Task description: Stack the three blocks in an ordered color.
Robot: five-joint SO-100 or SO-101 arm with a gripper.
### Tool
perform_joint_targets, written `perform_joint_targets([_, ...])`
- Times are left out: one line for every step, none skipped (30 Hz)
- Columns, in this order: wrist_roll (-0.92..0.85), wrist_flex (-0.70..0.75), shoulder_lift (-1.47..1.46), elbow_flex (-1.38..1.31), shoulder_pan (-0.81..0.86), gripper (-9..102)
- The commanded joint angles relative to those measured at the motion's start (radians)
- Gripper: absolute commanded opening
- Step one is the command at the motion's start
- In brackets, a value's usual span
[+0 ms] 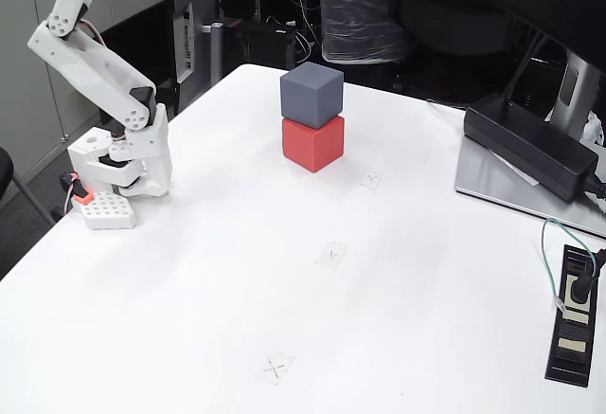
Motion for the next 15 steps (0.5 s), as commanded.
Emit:
perform_joint_targets([0.006, 0.002, 0.006, -0.032, -0.057, 0])
perform_joint_targets([0.006, 0.002, 0.005, -0.031, -0.077, 0])
perform_joint_targets([0.006, 0.002, 0.005, -0.025, -0.094, 0])
perform_joint_targets([0.005, 0.000, 0.005, -0.014, -0.110, 0])
perform_joint_targets([0.005, -0.002, 0.005, 0.003, -0.123, 0])
perform_joint_targets([0.005, -0.002, 0.005, 0.023, -0.130, 0])
perform_joint_targets([0.003, -0.003, 0.006, 0.044, -0.135, 0])
perform_joint_targets([0.000, -0.003, 0.009, 0.066, -0.135, 0])
perform_joint_targets([-0.011, -0.003, 0.014, 0.086, -0.135, 0])
perform_joint_targets([-0.026, -0.003, 0.015, 0.101, -0.135, 0])
perform_joint_targets([-0.043, -0.003, 0.015, 0.115, -0.135, 0])
perform_joint_targets([-0.061, -0.003, 0.015, 0.133, -0.135, 0])
perform_joint_targets([-0.075, 0.000, 0.015, 0.147, -0.135, 0])
perform_joint_targets([-0.091, -0.002, 0.015, 0.158, -0.135, 0])
perform_joint_targets([-0.104, -0.003, 0.015, 0.164, -0.135, 0])
